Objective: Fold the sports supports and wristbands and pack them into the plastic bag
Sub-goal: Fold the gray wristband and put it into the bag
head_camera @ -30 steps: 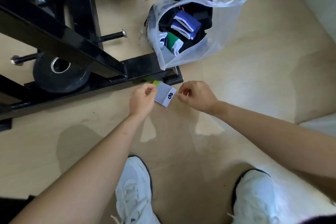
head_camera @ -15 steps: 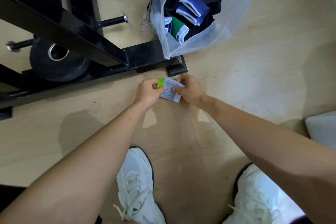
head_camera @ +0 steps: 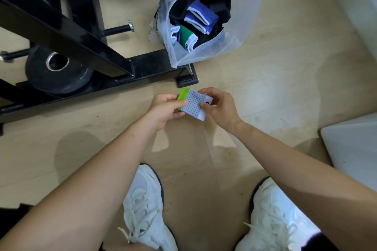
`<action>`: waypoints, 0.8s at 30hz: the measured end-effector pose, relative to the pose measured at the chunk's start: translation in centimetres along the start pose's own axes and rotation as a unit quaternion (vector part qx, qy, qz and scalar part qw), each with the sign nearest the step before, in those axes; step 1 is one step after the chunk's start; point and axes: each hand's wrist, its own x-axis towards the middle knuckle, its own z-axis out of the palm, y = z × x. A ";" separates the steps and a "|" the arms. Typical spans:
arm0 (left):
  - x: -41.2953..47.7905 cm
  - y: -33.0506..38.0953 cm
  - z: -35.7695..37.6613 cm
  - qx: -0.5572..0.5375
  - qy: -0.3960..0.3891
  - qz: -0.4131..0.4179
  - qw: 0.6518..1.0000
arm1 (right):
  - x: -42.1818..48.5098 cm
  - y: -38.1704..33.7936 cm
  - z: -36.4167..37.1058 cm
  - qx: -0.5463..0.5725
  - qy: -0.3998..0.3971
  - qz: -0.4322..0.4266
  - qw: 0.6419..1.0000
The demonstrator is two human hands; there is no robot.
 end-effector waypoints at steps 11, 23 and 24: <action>-0.5 0.8 -0.1 -0.058 -0.032 -0.011 0.998 | -0.8 1.1 -0.2 -0.248 -0.076 -0.276 0.925; -0.2 0.2 -0.4 0.097 -0.051 0.052 0.993 | -0.8 -0.6 -0.3 -0.002 -0.113 0.024 0.993; -0.2 0.4 -0.5 0.110 -0.061 0.058 0.990 | -0.8 -0.8 -0.4 0.009 -0.132 0.023 0.991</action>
